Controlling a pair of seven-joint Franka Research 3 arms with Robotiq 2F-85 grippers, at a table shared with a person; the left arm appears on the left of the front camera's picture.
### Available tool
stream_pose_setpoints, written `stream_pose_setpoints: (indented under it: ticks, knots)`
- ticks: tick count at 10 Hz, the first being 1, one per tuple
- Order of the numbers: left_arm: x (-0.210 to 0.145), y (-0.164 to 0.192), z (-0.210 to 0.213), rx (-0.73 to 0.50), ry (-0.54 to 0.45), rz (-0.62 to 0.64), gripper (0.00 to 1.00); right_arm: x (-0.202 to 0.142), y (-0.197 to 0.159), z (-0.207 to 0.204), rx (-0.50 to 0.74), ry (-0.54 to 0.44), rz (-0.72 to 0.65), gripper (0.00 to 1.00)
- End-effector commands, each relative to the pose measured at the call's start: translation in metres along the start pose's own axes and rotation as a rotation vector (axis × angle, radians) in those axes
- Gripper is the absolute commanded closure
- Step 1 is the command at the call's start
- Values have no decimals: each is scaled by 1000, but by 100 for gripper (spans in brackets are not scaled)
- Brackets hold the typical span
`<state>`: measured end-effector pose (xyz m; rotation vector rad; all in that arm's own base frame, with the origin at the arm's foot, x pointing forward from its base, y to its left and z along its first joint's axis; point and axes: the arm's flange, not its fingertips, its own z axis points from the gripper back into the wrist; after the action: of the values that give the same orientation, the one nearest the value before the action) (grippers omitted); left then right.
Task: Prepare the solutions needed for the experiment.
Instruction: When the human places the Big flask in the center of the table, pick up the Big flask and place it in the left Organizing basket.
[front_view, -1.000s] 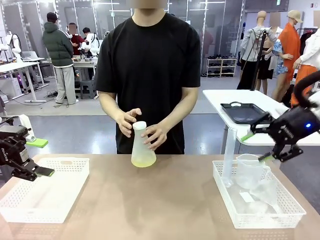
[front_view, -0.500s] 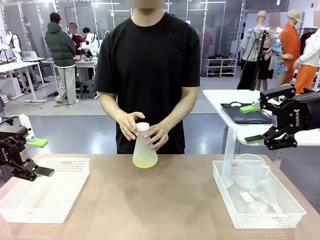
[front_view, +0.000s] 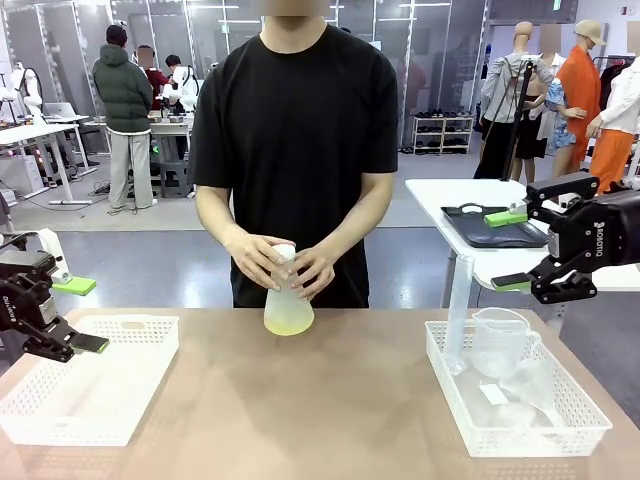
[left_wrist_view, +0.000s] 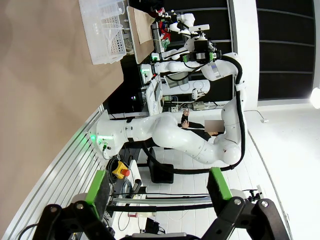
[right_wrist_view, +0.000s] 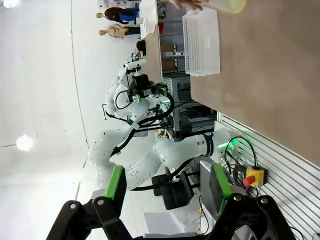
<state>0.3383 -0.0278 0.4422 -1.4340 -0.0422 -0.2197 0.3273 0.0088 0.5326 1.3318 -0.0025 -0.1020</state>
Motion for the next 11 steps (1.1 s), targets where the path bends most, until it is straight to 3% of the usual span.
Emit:
stream_pose_setpoints:
  ticks: [1,11]
  knots:
    - [-2,-1,2,-5,9,-8,0,0,1,-1,-1,2,11,15]
    - [-2,-1,2,-5,9,-8,0,0,1,-1,-1,2,11,15]
